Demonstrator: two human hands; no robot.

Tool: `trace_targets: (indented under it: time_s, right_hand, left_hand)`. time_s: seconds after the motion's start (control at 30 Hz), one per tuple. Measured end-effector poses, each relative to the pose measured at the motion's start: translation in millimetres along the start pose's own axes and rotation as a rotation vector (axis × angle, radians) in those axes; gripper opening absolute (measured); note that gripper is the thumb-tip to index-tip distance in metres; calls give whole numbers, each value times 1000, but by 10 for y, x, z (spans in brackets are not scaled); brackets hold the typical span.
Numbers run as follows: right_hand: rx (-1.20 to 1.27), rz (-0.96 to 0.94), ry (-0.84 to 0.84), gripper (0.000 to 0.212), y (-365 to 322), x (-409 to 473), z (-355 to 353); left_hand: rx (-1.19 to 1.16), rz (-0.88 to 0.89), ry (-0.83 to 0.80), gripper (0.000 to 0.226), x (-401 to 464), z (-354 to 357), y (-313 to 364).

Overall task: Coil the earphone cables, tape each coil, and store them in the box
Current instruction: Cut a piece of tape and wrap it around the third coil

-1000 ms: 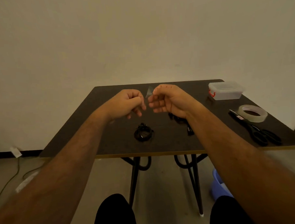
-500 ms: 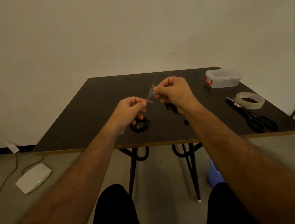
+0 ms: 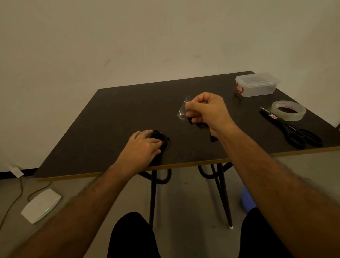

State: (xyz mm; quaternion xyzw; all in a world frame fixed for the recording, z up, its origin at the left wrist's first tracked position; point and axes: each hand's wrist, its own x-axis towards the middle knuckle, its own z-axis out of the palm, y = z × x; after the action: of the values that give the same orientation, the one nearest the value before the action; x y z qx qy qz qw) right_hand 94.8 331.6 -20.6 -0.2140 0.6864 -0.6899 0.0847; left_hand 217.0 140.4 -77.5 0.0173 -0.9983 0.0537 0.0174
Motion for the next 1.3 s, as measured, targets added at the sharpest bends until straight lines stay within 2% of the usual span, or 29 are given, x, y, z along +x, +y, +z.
trace_targets:
  time_s: [0.13, 0.33, 0.67, 0.8, 0.9, 1.0, 1.1, 1.3]
  right_hand:
    - [-2, 6, -23, 7, 46, -5, 21]
    - [-7, 18, -57, 7, 69, -11, 70]
    - [-21, -28, -10, 8, 65, -5, 120]
    - [-8, -89, 3, 6, 65, -36, 276]
    - [25, -144, 42, 6, 69, -67, 442]
    - [33, -175, 94, 6, 116, -63, 593]
    - [-54, -231, 158, 9, 152, -65, 701]
    - [-231, -380, 308, 12, 62, -109, 705]
  left_hand:
    - [-70, -6, 4, 40, -8, 62, 4]
    - [-220, -29, 111, 31, 24, 89, -13]
    - [-66, -96, 44, 32, 98, 39, 11]
    - [-214, -180, 0, 31, 164, -162, 72]
    - [-447, -208, 73, 24, 121, -264, 156]
    - [-650, -173, 147, 21, 57, -335, 202]
    - [-833, -91, 143, 20, 56, -467, 236]
    - [-999, -54, 141, 27, 31, -626, 301]
